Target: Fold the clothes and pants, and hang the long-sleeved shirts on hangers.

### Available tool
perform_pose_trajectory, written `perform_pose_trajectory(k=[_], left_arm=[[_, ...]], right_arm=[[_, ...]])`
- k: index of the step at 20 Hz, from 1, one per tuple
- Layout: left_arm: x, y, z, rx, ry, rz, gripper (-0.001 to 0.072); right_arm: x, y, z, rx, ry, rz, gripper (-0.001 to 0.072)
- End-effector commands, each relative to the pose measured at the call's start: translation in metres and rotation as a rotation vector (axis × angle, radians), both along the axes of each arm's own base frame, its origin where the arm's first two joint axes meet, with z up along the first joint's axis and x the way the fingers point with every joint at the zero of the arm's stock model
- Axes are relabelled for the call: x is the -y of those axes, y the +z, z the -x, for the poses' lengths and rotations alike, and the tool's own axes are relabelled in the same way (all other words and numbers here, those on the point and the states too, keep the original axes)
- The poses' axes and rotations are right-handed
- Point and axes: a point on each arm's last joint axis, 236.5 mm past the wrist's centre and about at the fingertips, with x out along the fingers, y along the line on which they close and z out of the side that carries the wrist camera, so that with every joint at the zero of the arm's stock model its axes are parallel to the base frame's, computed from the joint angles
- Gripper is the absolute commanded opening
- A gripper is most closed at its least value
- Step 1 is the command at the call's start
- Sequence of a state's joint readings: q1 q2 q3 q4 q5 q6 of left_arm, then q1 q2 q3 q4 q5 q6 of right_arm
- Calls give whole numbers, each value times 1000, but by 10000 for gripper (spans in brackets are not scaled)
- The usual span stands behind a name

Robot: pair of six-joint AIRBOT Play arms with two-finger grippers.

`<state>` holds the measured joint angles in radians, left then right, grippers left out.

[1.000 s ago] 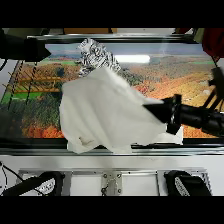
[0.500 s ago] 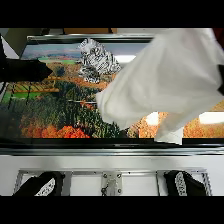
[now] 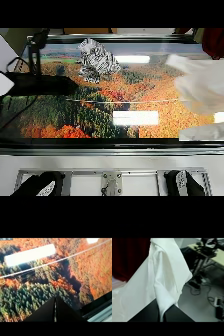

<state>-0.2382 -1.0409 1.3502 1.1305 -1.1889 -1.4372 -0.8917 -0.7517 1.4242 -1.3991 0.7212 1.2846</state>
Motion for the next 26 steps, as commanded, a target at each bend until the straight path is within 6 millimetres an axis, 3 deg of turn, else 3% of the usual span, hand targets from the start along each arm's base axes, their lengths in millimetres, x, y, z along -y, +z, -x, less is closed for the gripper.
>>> perform_pose_trajectory(k=[1, 4, 8, 12, 17, 19, 23, 26], left_arm=[[41, -19, 5, -18, -103, -8, 11], [55, -35, 7, -56, -137, -20, 11], [58, -44, 6, -78, -143, -27, 11], [58, -43, 6, -77, -144, -27, 11], [58, -43, 6, -78, -144, -27, 10], [58, -43, 6, -78, -144, -27, 11], [58, -43, 6, -78, -144, -26, 11], [58, -43, 6, -78, -144, -27, 11]], right_arm=[[36, 53, 35, 61, -169, 81, 4], [56, 88, 59, 152, -255, 93, 4], [80, 105, 78, 206, -326, 95, 4], [109, 94, 101, 244, -410, 40, 4], [132, 87, 126, 300, -484, 1, 4], [139, 73, 129, 272, -504, -41, 4], [142, 40, 127, 201, -518, -153, 9], [135, 38, 129, 191, -518, -170, 23]])
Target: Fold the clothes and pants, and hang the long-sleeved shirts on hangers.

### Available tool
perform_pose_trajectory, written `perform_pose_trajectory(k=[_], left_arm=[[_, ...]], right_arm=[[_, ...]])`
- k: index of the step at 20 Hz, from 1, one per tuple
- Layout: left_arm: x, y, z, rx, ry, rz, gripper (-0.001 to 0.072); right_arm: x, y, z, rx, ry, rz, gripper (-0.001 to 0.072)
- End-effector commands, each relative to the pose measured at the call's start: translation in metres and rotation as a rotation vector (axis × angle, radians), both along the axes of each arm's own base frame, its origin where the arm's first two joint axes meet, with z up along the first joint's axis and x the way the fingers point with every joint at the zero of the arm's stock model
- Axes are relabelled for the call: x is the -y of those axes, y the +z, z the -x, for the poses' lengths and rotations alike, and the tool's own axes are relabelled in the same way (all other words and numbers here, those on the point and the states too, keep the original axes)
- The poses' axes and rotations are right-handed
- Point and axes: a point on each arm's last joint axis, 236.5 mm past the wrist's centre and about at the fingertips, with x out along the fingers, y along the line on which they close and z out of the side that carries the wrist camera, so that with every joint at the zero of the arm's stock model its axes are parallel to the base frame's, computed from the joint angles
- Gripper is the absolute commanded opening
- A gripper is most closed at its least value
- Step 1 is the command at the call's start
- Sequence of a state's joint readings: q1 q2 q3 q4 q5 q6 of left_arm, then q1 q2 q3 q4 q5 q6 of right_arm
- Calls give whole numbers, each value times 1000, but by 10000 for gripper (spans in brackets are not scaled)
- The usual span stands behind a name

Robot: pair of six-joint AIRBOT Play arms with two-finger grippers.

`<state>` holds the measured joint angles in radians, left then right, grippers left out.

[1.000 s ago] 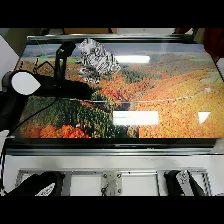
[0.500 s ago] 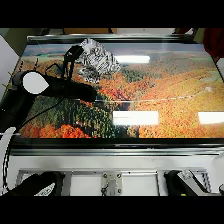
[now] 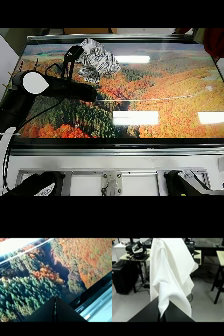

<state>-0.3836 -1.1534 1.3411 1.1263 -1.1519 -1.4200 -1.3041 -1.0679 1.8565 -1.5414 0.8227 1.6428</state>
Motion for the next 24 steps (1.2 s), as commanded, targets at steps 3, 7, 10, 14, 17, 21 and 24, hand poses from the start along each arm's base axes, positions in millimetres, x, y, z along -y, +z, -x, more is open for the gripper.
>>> perform_pose_trajectory(k=[3, 7, 10, 14, 17, 21, 24], left_arm=[[0, 0, 0, 0, 0, -1, 11], [0, -1, 0, -1, -1, -1, 11], [-1, -1, 0, 1, 0, -5, 11], [-1, -1, 0, 1, 0, -6, 11], [-3, 1, 3, 14, 8, 1, 11], [-14, -11, 14, 54, 56, 26, 11], [-18, -24, 28, 27, 57, 25, 11]], right_arm=[[-17, 1, -3, 28, 32, -27, 284], [-54, 39, -8, 112, 95, 70, 650], [-98, 74, -37, 256, 283, 134, 650], [-182, 97, -117, 229, 729, 252, 650], [-260, 52, -186, 49, 1124, 211, 650], [-390, -64, -241, -197, 1679, -79, 648], [-483, -162, -233, -464, 1971, -281, 605]])
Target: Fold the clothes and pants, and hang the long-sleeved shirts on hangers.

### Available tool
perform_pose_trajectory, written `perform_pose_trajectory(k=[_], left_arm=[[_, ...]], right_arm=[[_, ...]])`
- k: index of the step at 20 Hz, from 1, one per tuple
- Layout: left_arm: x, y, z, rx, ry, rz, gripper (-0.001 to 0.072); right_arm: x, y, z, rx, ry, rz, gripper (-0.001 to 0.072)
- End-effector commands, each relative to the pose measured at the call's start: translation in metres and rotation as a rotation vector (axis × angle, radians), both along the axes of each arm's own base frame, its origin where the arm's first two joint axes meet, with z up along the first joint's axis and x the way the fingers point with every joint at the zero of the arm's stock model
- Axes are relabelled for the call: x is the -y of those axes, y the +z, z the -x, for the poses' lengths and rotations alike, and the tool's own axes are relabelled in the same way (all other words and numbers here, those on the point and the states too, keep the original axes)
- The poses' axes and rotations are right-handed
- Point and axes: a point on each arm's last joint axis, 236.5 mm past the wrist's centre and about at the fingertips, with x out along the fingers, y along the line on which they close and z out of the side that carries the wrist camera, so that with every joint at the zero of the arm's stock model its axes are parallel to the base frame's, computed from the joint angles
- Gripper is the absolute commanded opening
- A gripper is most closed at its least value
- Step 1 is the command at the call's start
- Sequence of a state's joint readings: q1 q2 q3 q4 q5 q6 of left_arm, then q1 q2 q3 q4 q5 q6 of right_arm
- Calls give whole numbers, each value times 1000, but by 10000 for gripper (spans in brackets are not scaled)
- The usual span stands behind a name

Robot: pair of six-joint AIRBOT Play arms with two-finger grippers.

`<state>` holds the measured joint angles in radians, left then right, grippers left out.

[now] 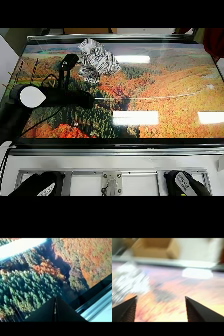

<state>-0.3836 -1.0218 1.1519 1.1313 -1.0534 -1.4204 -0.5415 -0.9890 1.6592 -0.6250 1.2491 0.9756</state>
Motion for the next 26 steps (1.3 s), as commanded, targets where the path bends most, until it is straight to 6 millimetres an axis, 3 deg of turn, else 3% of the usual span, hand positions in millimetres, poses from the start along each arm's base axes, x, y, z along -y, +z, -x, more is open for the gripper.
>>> perform_pose_trajectory(k=[1, 4, 6, 8, 9, 10, 12, 26], left_arm=[[-5, -12, 12, -8, 14, 9, 11], [-6, -13, 14, -15, 12, 6, 11], [-6, -13, 14, -14, 12, 6, 11], [-6, -13, 14, -14, 12, 5, 11], [-6, -13, 14, -14, 12, 5, 11], [-6, -13, 14, -14, 12, 6, 11], [-6, -13, 14, -13, 12, 5, 11], [-6, -13, 14, -13, 12, 6, 11]], right_arm=[[-127, -117, 27, -337, 445, 49, 556], [-201, -201, 59, -516, 641, 59, 556], [-232, -241, 75, -579, 694, 54, 556], [-247, -267, 90, -634, 730, 56, 555], [-251, -275, 96, -659, 749, 61, 508], [-253, -280, 101, -684, 766, 63, 367], [-253, -283, 105, -703, 777, 65, 2], [-253, -284, 103, -703, 776, 65, 14]])
